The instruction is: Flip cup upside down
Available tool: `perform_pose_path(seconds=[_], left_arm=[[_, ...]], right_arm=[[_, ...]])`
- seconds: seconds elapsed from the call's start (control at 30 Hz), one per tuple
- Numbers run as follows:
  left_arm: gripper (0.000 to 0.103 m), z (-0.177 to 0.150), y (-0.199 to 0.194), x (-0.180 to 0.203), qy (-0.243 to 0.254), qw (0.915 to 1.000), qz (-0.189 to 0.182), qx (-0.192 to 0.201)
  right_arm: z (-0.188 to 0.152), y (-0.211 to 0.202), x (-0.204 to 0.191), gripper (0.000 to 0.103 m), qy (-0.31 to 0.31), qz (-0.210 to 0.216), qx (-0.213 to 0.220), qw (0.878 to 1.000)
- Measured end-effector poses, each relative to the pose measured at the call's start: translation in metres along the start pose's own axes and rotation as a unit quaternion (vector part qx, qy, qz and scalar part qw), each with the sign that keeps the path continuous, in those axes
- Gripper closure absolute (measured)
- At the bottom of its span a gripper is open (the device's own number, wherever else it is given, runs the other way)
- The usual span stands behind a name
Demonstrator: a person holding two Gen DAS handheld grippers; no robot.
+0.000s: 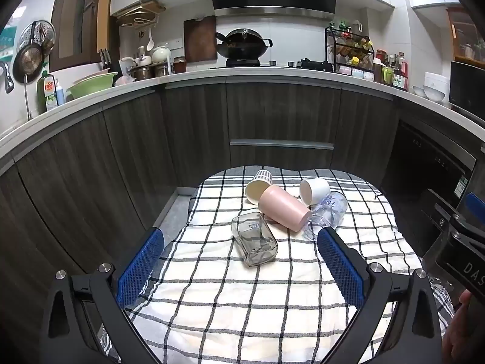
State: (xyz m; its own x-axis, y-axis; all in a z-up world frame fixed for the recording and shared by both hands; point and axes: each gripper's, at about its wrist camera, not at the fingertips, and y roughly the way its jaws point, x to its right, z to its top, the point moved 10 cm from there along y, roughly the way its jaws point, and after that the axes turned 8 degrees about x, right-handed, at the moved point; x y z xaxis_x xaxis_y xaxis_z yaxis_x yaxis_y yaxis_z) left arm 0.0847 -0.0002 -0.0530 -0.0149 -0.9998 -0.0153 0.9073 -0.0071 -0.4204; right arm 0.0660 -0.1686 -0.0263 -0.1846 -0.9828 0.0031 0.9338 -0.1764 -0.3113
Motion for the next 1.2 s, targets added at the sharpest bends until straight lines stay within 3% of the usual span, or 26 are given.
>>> perform_pose_path(seconds=[0.3, 1.2], left_arm=[[0.000, 0.003, -0.008, 0.002, 0.004, 0.9999, 0.005, 0.015], [0.000, 0.001, -0.002, 0.000, -0.002, 1.0000, 0.002, 0.003]], right_arm=[[-0.001, -0.001, -0.001, 0.001, 0.000, 0.000, -0.002, 1.000], [-0.002, -0.001, -0.001, 0.001, 0.002, 0.000, -0.002, 1.000]])
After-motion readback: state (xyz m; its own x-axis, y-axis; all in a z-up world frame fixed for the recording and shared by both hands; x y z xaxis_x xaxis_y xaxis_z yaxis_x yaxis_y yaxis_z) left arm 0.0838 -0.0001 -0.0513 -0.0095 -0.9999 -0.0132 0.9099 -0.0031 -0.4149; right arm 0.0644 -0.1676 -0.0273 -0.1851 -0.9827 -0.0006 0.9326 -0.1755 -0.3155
